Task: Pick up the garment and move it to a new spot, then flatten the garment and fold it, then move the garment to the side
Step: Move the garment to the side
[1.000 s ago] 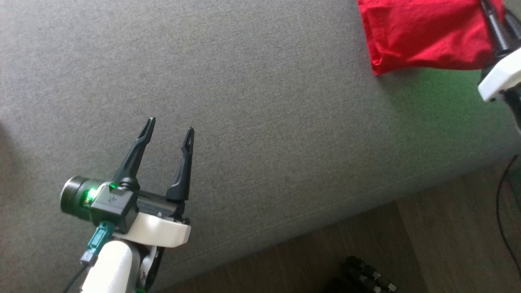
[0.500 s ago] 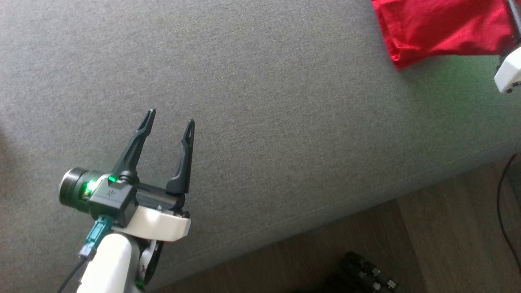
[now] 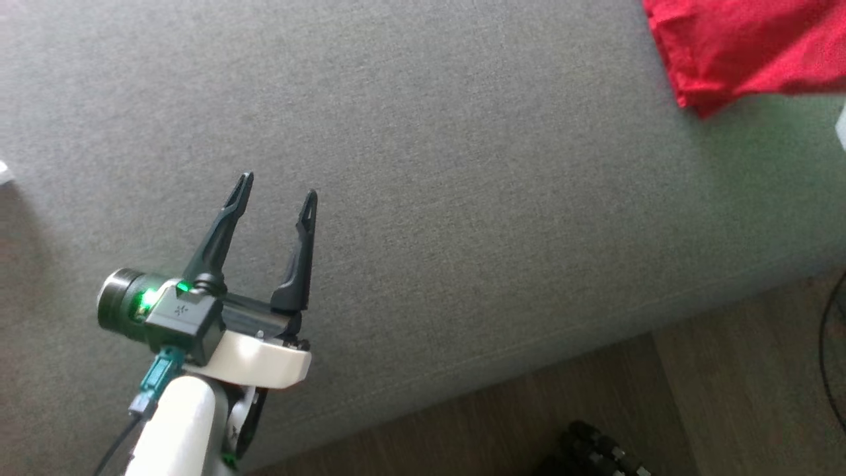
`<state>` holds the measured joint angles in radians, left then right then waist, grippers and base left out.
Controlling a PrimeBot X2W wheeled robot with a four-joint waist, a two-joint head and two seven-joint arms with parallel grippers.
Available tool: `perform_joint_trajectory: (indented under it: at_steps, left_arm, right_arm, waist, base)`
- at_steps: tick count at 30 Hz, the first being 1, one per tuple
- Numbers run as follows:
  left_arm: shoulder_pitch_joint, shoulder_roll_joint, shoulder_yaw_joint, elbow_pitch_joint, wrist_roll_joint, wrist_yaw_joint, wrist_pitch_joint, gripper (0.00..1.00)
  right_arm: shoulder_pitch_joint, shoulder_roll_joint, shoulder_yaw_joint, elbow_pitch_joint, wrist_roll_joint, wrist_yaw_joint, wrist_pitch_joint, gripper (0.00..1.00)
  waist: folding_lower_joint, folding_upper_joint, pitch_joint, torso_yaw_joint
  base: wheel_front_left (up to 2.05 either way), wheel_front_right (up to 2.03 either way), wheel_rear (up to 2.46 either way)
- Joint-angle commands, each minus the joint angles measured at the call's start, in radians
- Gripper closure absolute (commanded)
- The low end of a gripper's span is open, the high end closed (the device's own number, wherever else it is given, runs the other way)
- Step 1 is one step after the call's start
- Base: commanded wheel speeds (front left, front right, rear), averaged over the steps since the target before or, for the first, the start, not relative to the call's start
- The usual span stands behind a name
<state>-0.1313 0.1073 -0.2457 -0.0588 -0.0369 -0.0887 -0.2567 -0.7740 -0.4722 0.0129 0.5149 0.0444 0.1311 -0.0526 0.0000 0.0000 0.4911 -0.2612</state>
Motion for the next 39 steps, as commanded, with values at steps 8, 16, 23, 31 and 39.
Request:
perform_joint_trajectory:
  at_steps: [8,16,23,31,39]
  left_arm:
    - [0.006,-0.018,0.028,-0.026,-0.013,0.009,-0.005,0.00]
    - [0.031,-0.037,0.025,-0.025,-0.030,0.025,-0.005,0.00]
    - [0.078,-0.053,0.042,-0.007,-0.086,0.073,-0.005,0.00]
    - [0.135,-0.057,0.068,0.036,-0.164,0.142,-0.005,0.00]
    - [0.195,-0.057,0.059,0.038,-0.186,0.166,-0.005,0.00]
  right_arm:
    - [0.093,0.091,-0.118,-0.168,-0.146,0.000,0.011,0.00]
    - [0.199,0.269,0.008,-0.289,-0.093,0.000,-0.020,0.00]
    - [0.302,0.370,0.090,-0.251,-0.033,0.000,-0.152,0.00]
    - [0.430,0.418,0.108,-0.245,0.017,0.000,-0.208,0.00]
    - [0.636,0.422,0.069,-0.397,0.074,0.000,-0.209,0.00]
  waist:
    - [0.0000,0.0000,-0.062,0.032]
    - [0.0000,0.0000,-0.139,0.082]
    - [0.0000,0.0000,-0.229,0.161]
    - [0.0000,0.0000,-0.327,0.252]
    - [0.0000,0.0000,-0.412,0.300]
  base:
    - [0.00,0.00,0.00]
    - [0.00,0.00,0.00]
    - [0.00,0.00,0.00]
    - [0.00,0.00,0.00]
    - [0.00,0.00,0.00]
